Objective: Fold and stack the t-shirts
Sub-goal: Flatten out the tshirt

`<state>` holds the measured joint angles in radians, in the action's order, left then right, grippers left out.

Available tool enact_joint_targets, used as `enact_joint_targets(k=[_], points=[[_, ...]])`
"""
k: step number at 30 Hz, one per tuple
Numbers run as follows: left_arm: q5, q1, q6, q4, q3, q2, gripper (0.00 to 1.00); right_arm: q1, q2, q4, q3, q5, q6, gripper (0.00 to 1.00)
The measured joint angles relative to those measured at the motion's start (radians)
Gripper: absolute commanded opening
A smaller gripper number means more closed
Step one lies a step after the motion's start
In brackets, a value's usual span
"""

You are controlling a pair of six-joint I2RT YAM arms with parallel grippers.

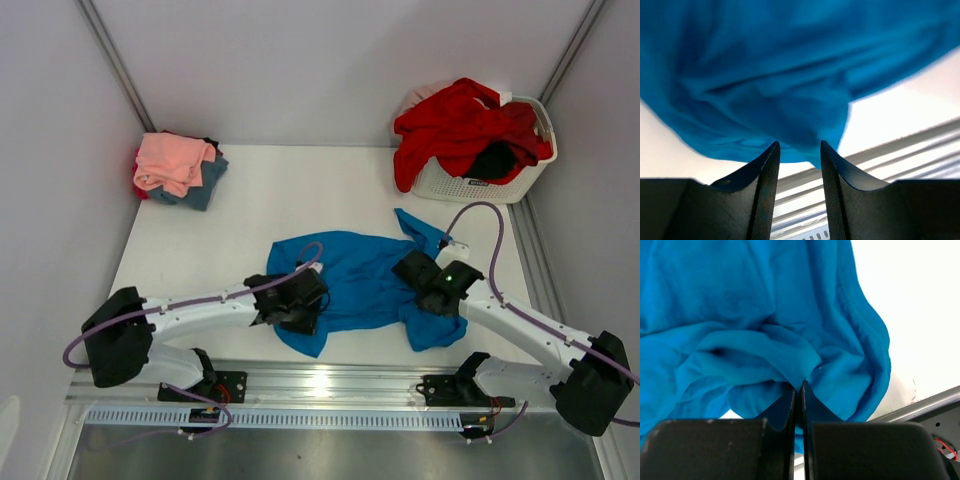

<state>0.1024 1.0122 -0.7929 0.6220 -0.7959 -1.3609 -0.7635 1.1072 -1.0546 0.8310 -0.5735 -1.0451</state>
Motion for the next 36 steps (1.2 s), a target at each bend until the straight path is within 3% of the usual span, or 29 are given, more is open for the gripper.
enact_joint_targets(k=[8, 13, 22, 25, 26, 36], points=[[0.052, 0.206, 0.047, -0.121, 0.037, 0.06, 0.42, -0.066, 0.055, 0.011, 0.0, 0.014, -0.001, 0.0], [0.097, 0.217, 0.047, -0.134, 0.042, 0.046, 0.41, -0.104, 0.083, 0.008, 0.004, 0.013, -0.01, 0.0], [0.185, 0.256, 0.004, -0.048, -0.018, -0.165, 0.39, -0.124, 0.085, 0.001, 0.014, 0.012, -0.02, 0.0], [0.203, 0.267, -0.005, -0.026, -0.053, -0.203, 0.26, -0.125, 0.083, 0.0, 0.014, 0.01, -0.02, 0.0], [0.209, 0.269, -0.011, -0.021, -0.062, -0.214, 0.01, -0.125, 0.082, 0.0, 0.014, 0.009, -0.02, 0.0], [0.26, 0.272, -0.058, 0.092, -0.087, -0.223, 0.01, -0.121, 0.076, -0.006, 0.014, -0.013, -0.026, 0.0]])
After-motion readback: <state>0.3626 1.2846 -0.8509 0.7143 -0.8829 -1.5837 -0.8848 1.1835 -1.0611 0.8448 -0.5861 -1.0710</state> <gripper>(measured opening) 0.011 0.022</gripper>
